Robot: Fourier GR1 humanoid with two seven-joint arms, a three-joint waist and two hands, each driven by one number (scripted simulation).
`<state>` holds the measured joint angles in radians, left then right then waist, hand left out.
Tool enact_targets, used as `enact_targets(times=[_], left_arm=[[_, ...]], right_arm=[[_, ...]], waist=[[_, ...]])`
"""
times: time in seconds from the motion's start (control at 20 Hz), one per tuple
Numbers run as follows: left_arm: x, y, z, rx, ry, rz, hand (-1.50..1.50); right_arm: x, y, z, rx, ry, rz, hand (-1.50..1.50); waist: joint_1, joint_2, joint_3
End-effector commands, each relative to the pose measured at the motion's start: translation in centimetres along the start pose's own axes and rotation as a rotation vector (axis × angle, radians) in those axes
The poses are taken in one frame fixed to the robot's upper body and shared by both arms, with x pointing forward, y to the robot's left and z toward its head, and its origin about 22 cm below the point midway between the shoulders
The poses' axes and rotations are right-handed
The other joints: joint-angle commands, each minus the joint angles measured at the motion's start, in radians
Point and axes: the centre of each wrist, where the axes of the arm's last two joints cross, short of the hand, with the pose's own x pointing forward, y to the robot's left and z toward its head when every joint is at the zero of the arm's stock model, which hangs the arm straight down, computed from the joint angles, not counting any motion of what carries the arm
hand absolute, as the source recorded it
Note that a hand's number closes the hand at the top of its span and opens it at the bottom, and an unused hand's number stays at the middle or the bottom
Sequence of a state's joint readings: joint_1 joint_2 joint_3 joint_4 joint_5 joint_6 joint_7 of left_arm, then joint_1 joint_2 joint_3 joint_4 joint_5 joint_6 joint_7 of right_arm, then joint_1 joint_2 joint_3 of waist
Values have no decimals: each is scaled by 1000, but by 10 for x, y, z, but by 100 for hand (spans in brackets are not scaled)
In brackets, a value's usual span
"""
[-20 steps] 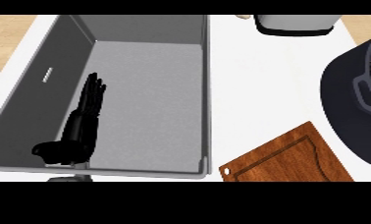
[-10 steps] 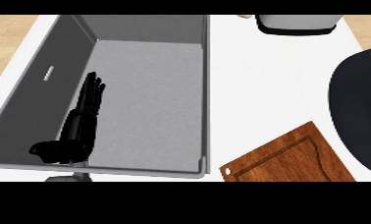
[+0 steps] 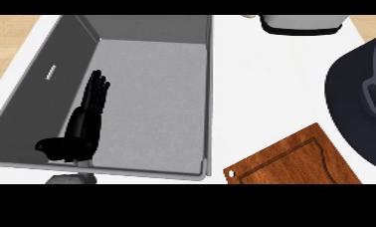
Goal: Pick the eggplant from the cutting board and place it in the pot
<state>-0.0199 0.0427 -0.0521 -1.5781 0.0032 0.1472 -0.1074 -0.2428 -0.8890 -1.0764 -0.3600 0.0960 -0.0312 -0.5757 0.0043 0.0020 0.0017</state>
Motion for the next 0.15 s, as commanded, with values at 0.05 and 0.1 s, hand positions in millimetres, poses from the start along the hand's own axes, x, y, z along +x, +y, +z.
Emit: enact_targets(times=[0.05,0.1], left_arm=[[17,0,-6,11,-3,-21,0],[2,5,0,-9,-14,-16,0]], right_arm=[[-1,-26,-1,-72,12,-36,-150],[-12,-24,9,-95,-2,-20,-150]], waist=[[0,0,1],[2,1,2]])
